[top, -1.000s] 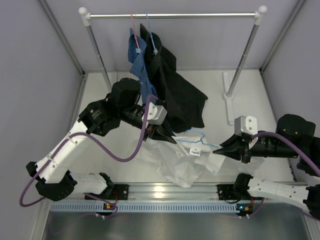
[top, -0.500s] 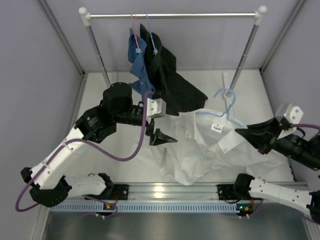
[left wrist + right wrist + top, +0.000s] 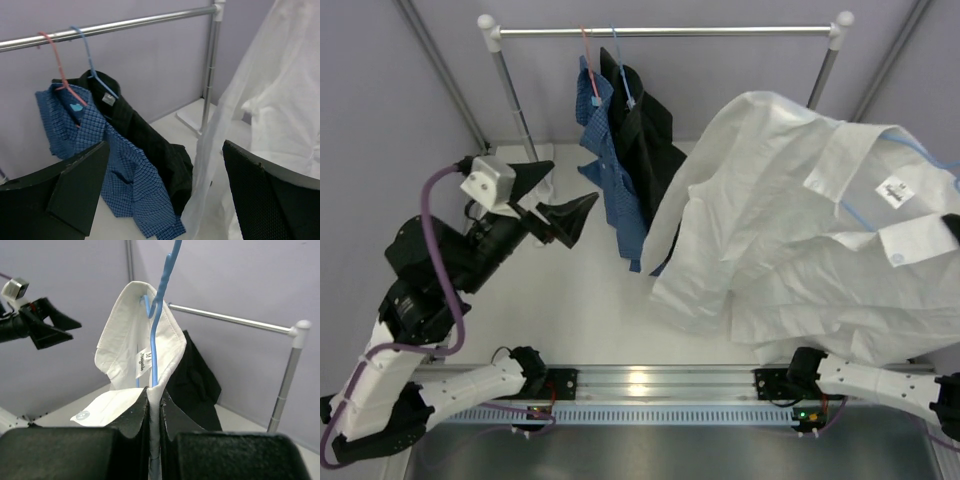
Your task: Place the shirt on the hanger
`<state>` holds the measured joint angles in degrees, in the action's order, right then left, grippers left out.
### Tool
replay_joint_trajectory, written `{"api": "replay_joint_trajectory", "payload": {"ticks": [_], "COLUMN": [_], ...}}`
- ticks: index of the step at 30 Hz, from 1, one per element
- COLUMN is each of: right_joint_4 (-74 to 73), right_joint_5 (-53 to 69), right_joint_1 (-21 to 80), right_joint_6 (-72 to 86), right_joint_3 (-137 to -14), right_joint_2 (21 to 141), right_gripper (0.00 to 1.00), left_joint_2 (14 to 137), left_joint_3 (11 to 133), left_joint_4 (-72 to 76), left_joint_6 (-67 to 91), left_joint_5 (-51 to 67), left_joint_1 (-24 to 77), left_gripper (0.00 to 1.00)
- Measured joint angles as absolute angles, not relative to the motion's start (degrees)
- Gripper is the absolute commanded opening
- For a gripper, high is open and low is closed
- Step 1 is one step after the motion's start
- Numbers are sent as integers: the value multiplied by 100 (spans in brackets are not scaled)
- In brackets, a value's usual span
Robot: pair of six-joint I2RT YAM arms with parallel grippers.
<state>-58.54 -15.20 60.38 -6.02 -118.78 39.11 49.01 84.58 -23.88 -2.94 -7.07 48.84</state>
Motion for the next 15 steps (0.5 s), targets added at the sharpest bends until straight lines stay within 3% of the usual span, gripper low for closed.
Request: {"api": "replay_joint_trajectory", "payload": {"ticks": [8,15], "right_joint_4": [-5867,-5664], "right_joint_5": [-3017,-4497], "right_joint_1": [6156,6246], "right_joint_6": [-1052,-1138], "right_joint_3": [-12615,-11603], "right_joint_2": [4281,5470], "right_gripper": [0,0], "left_joint_2": [4134,3999], "left_joint_3": [8232,6993], "left_joint_4": [-3017,-3719], "left_joint_6": [78,421], "left_joint_5": [-2182,-2875], "left_joint_1": [4884,4884], "left_gripper": [98,98]}}
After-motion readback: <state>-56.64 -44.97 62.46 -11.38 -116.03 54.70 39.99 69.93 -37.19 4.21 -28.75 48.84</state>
